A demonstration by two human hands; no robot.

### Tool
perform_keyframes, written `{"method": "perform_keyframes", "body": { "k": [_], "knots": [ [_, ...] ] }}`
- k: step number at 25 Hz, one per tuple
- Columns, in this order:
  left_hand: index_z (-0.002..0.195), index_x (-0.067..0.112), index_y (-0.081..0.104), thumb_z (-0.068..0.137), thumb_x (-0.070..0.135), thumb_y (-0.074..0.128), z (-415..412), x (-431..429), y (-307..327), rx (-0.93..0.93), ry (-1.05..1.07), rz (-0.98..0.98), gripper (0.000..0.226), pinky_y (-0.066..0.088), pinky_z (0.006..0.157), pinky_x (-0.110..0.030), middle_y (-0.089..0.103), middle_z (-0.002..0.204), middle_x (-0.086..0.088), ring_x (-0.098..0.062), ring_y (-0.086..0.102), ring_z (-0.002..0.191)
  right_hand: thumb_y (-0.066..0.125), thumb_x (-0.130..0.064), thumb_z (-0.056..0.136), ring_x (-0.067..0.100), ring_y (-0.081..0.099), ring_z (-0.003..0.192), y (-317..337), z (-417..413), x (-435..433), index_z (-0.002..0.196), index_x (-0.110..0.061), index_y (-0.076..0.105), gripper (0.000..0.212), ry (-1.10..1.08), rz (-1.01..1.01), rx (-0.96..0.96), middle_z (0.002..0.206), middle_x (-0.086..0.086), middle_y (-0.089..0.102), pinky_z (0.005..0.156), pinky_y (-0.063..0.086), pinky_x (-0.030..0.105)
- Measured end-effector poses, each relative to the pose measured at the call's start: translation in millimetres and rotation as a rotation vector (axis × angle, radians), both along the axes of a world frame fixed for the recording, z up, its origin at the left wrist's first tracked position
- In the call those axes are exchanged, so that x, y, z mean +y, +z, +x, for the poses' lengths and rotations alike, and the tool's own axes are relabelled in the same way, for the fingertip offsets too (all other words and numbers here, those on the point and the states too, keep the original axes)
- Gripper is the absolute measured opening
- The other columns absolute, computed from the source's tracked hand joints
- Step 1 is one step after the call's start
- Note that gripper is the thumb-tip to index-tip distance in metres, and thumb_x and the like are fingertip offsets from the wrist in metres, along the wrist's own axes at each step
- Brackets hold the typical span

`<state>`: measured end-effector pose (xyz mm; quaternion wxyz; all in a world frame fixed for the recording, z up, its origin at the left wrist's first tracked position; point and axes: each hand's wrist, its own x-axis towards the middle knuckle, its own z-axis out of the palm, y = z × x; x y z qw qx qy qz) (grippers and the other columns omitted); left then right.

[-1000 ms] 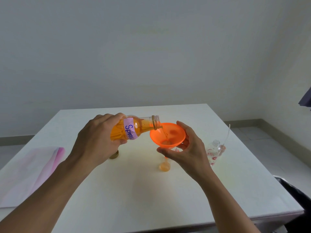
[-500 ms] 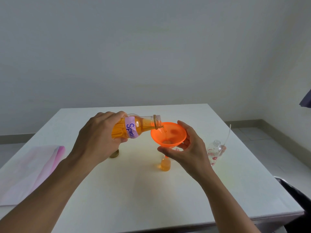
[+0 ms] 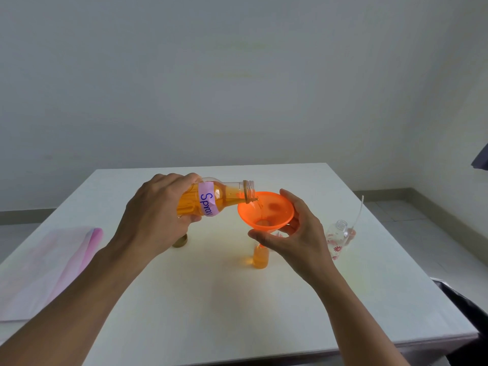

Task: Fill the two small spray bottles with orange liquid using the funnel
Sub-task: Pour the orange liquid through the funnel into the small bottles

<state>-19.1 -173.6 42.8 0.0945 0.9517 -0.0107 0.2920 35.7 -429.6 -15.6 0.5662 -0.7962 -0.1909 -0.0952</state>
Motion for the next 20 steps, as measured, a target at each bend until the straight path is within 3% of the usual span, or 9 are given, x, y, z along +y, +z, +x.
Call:
{"method": "perform_keyframes", "body": {
  "k": [5, 13, 20],
  "knots": [
    [0.131, 0.021, 0.058, 0.064, 0.031, 0.090, 0.9, -1.8, 1.7, -0.017, -0.005, -0.014, 0.075, 0.050, 0.078, -0.038, 0.067, 0.116, 0.001, -0.025, 0.057, 0.105, 0.096, -0.040, 0.057, -0.006, 0.061, 0.100, 0.2, -0.6, -0.5, 0.145, -0.034, 0.043, 0.103, 0.000, 0.003, 0.001, 0.125, -0.018, 0.053, 0.076, 0.052, 0.007],
    [0.131, 0.022, 0.057, 0.064, 0.031, 0.091, 1.8, -2.7, 0.3, -0.023, -0.010, -0.036, 0.076, 0.051, 0.077, -0.038, 0.066, 0.115, 0.002, -0.025, 0.056, 0.104, 0.096, -0.042, 0.056, -0.007, 0.061, 0.100, 0.7, -0.8, -0.1, 0.145, -0.035, 0.044, 0.104, 0.002, 0.008, 0.005, 0.117, -0.036, 0.047, 0.074, 0.052, 0.005],
    [0.133, 0.027, 0.054, 0.067, 0.037, 0.088, 3.2, -3.2, -7.0, 0.012, -0.013, -0.091, 0.075, 0.041, 0.071, -0.029, 0.064, 0.114, 0.005, -0.018, 0.052, 0.103, 0.087, -0.056, 0.048, -0.012, 0.061, 0.096, 4.6, -2.4, 0.8, 0.145, -0.036, 0.043, 0.109, -0.006, 0.004, 0.006, 0.117, -0.036, 0.047, 0.071, 0.051, 0.003]
  ]
}}
